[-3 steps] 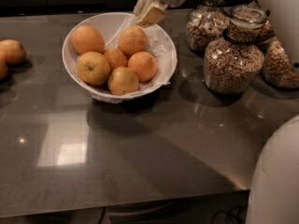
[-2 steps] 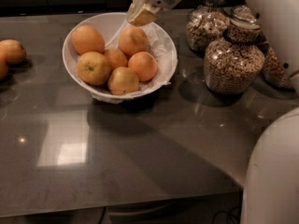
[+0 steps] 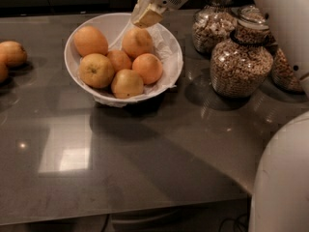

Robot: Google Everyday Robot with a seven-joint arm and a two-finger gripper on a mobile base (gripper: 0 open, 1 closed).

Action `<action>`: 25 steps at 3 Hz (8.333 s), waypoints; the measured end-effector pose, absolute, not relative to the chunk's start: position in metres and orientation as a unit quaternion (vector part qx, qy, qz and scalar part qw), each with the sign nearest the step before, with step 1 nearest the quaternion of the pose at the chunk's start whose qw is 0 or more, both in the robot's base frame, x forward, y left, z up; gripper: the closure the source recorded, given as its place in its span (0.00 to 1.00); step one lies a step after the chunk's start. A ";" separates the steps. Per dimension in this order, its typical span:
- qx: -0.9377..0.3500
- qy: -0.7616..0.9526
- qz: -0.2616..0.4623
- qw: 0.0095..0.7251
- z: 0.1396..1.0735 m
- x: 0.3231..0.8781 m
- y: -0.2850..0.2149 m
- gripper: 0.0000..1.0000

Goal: Pick orange from white bowl

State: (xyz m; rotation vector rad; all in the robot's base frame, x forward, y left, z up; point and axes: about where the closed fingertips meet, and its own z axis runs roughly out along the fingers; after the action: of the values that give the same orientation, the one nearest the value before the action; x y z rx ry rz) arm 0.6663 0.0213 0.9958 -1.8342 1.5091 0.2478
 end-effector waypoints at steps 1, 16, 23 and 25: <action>-0.706 0.603 0.096 0.359 0.983 0.657 0.017 1.00; -0.668 0.670 0.111 0.305 0.883 0.632 0.002 0.48; -0.661 0.660 0.114 0.339 0.929 0.616 -0.011 1.00; -0.661 0.659 0.113 0.341 0.935 0.615 -0.012 0.67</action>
Offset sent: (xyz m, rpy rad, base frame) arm -0.0614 -0.0334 -0.0655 -0.0182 0.1278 -0.1582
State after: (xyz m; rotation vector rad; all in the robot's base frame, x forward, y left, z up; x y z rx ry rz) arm 0.6150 -0.0120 0.9345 -1.7187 1.7156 0.2942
